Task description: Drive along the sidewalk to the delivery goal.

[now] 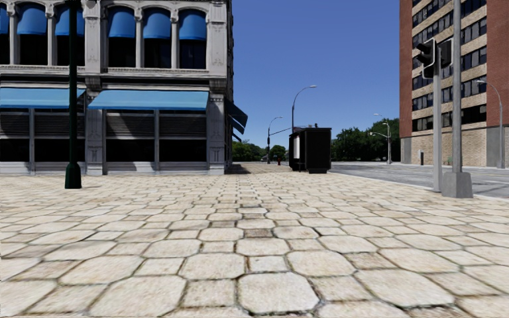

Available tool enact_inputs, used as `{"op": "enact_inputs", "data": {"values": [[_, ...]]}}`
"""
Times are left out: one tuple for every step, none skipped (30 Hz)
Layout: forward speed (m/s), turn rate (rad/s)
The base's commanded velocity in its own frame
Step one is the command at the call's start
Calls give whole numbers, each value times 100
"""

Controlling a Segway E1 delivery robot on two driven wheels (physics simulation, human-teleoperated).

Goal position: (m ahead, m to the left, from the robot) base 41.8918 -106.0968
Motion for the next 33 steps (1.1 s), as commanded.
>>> {"op": "enact_inputs", "data": {"values": [[128, 0], [128, 0], [128, 0], [128, 0], [128, 0], [128, 0], [128, 0], [128, 0], [128, 0], [128, 0], [128, 0], [128, 0], [128, 0], [128, 0], [128, 0], [128, 0], [128, 0], [128, 0], [128, 0], [128, 0], [128, 0], [128, 0], [128, 0], [128, 0], [128, 0], [128, 0], [128, 0], [128, 0], [128, 0], [128, 0], [128, 0], [133, 0], [200, 0]]}}
